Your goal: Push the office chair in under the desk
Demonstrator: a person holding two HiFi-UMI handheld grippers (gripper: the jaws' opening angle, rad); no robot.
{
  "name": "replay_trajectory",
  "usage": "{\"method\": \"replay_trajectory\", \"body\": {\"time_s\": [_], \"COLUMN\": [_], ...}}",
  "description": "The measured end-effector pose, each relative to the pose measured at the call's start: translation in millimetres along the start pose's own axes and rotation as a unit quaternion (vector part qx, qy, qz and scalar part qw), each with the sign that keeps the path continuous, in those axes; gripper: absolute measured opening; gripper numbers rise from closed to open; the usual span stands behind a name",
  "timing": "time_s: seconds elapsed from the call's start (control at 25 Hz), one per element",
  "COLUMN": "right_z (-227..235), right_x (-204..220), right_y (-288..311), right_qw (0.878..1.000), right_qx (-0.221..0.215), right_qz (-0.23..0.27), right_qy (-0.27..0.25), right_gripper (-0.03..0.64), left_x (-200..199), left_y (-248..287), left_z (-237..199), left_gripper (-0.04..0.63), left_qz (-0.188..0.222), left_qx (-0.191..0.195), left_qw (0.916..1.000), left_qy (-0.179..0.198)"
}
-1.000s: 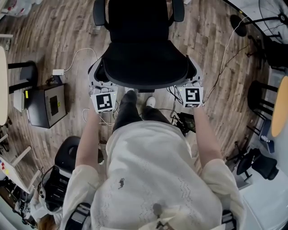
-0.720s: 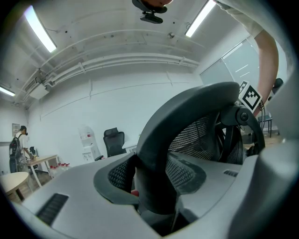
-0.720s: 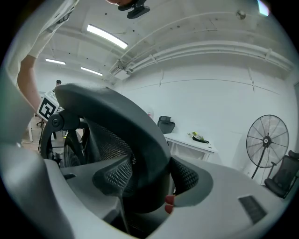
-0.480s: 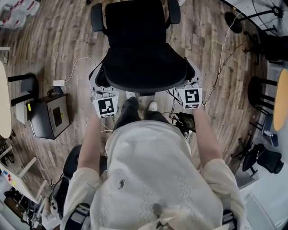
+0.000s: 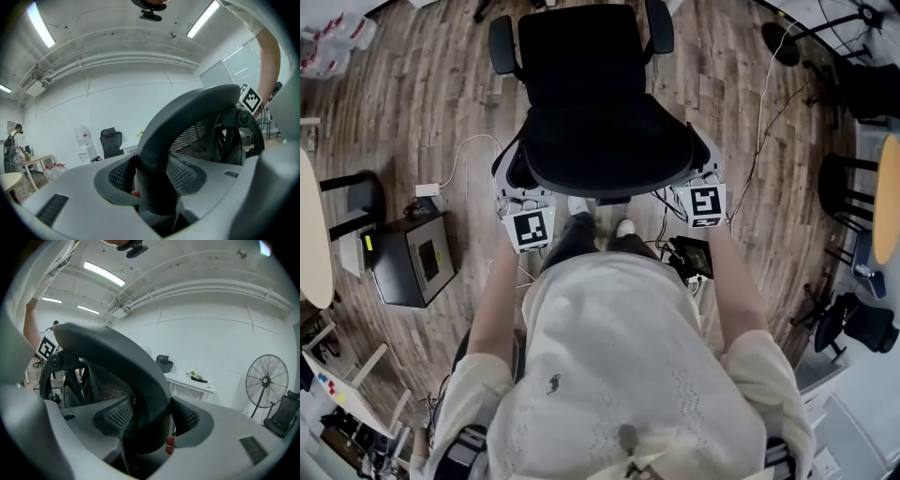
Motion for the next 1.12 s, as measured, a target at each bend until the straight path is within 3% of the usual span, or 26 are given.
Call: {"method": "replay_trajectory", "body": {"time_s": [0.44,0.68,0.8,0.96,1.12], "right_z": [-12.5,-23.0,-21.7,-27.8,-33.2], "right_x": [-4.7,-8.4,-8.2,-9.2,-8.8], "right_y": [13.0,19.7,20.5,20.4,23.7], "right_qw": [1.0,1.0,1.0,1.0,1.0], "right_qx": [0.005,0.012,0.013,0.019,0.025], "right_qz": [-0.003,-0.008,-0.009,-0.011,-0.012], "right_qy": [0.003,0.006,0.007,0.006,0.006], "right_gripper": [0.268,0.268,0.268,0.268,0.268], "left_x": [0.3,4.9,2.1,5.9,7.6], "left_y": [7.8,11.0,13.9,14.2,15.7], "left_z": [-22.2,-40.1,-45.0,-47.7,-50.1], "left_gripper": [0.224,0.227,0.291,0.251,0.225], "left_qz": [0.027,0.012,0.027,0.015,0.013], "left_qx": [0.021,0.037,0.062,0.111,0.118], "left_qw": [0.9994,0.9992,0.9975,0.9933,0.9922], "left_qy": [-0.004,-0.003,0.022,0.03,0.037]}}
Point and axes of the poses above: the fingertips, and each gripper's own axes: y forward along the fingers, z to its right, x out of its underside, the point moved 6 cm from there along -y, backward along the fingers, and after that the axes turned 3 degrees about -x, right-handed, at the moved point
